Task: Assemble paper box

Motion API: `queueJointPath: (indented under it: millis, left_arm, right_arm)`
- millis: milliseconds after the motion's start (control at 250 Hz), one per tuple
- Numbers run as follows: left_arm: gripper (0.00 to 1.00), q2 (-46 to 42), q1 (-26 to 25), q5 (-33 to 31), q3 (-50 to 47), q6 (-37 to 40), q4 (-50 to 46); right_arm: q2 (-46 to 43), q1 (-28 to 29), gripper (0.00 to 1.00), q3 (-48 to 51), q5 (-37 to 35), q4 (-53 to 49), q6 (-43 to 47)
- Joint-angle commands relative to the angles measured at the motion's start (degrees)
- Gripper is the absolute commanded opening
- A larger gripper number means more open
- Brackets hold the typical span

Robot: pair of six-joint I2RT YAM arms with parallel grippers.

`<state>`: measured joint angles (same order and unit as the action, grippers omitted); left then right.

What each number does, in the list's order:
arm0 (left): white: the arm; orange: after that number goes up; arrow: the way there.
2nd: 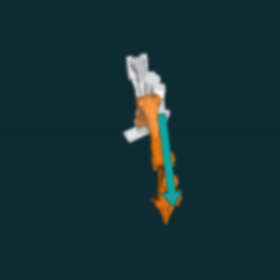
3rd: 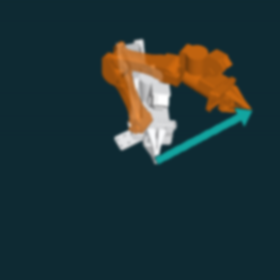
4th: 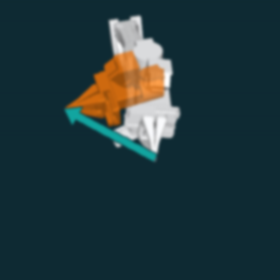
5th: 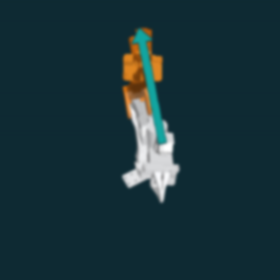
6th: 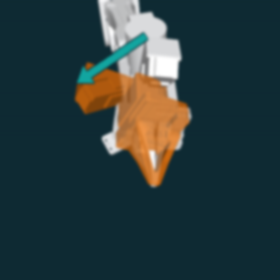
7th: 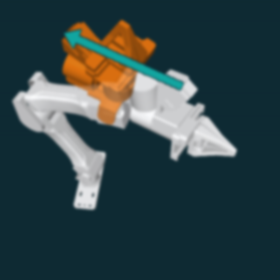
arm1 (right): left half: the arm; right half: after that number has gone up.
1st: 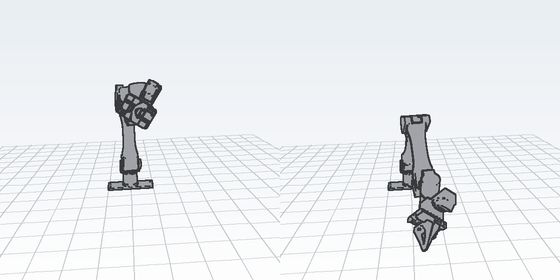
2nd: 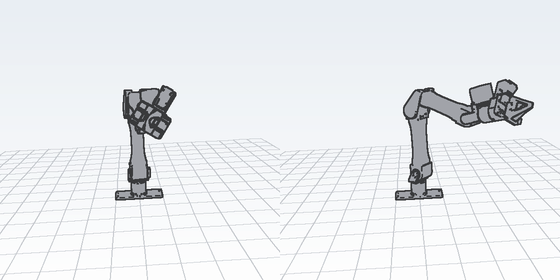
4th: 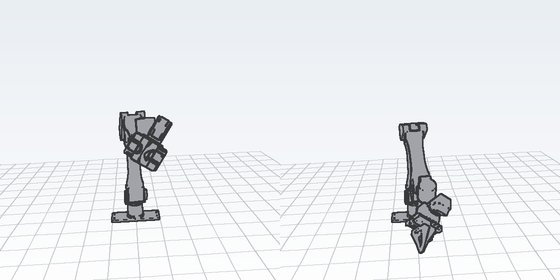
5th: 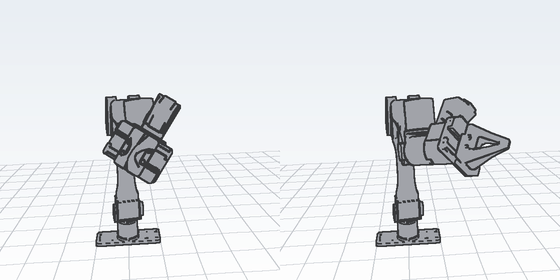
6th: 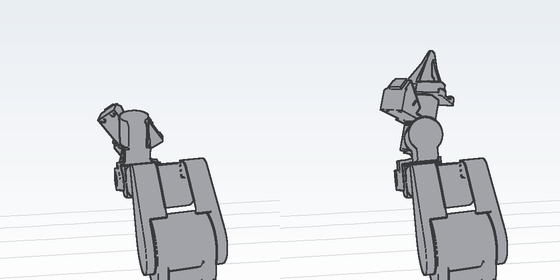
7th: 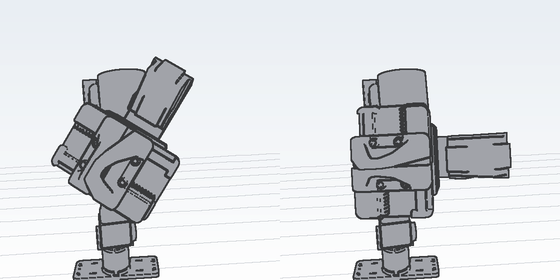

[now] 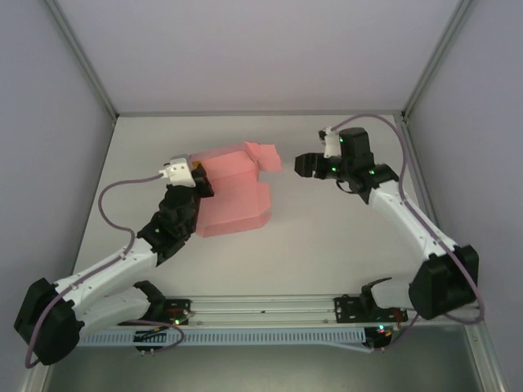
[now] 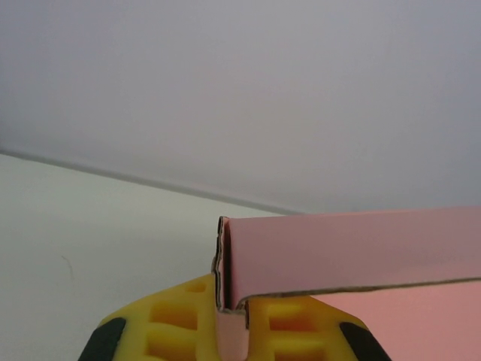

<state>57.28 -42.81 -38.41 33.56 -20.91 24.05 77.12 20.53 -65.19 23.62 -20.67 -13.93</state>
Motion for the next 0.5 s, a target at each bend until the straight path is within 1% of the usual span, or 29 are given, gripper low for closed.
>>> queueJointPath:
  millis: [0,104,160,216,303,411,495]
  left_arm:
    - [0.0,1.1,-0.1,0.9,2.9,-0.7,-1.6]
    - [0.0,2.5,-0.2,1.0,3.9,-0.9,-2.7]
    - [0.0,3.0,-0.1,1.7,4.0,-0.5,-2.5]
    - [0.0,3.4,-0.1,2.4,4.1,-0.3,-2.5]
    - [0.0,4.1,-0.2,2.8,4.3,0.1,-3.1]
    - [0.0,4.9,-0.2,2.6,4.4,0.0,-3.7]
    - [0.0,5.5,-0.1,2.6,4.5,-0.1,-4.0]
  right_arm:
    - [3.5,3.0,0.67,-5.0,10.1,-4.2,13.1]
    - [5.2,5.6,0.64,-6.6,12.9,-5.4,17.0]
    - [5.4,7.2,0.64,-6.8,14.5,-6.1,20.6]
    - [5.6,8.8,0.64,-7.0,14.4,-6.3,23.1]
    - [5.8,9.8,0.65,-7.7,13.5,-6.3,23.9]
    - [5.9,9.9,0.65,-8.0,12.3,-5.2,22.6]
    - [6.0,10.2,0.65,-8.2,13.2,-5.3,23.0]
